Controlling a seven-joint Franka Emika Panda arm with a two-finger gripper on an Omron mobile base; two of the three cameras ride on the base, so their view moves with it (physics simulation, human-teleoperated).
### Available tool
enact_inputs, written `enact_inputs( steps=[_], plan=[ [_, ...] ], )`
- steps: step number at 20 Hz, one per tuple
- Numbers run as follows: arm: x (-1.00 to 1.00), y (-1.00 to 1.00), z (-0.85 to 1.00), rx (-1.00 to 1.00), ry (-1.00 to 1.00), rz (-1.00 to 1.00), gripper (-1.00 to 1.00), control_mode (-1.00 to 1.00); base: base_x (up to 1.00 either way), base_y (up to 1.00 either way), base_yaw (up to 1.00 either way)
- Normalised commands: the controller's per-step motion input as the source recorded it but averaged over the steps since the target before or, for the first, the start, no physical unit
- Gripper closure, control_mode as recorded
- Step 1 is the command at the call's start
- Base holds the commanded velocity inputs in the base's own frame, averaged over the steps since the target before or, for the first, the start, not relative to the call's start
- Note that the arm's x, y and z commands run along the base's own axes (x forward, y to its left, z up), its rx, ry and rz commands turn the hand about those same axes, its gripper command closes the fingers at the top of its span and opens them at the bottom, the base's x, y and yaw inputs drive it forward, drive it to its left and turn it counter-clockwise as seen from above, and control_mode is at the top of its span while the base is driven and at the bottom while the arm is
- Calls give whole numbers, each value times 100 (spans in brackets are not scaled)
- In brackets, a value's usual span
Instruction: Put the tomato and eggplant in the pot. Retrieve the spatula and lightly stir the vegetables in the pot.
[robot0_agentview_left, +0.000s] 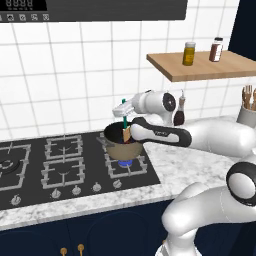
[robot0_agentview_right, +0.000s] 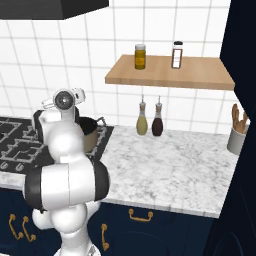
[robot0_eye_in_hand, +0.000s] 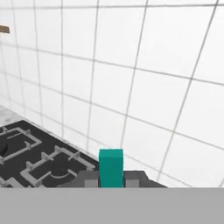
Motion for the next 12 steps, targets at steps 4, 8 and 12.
enact_inputs(
  steps=[4,8,12],
  plan=[
    [0,0,-28,0,19,-5,100,-100,0,0,0],
    [0,0,-44,0,5,-2,100,-100,0,0,0],
    [6,0,-55,0,-2,0,100,-100,0,0,0]
  ],
)
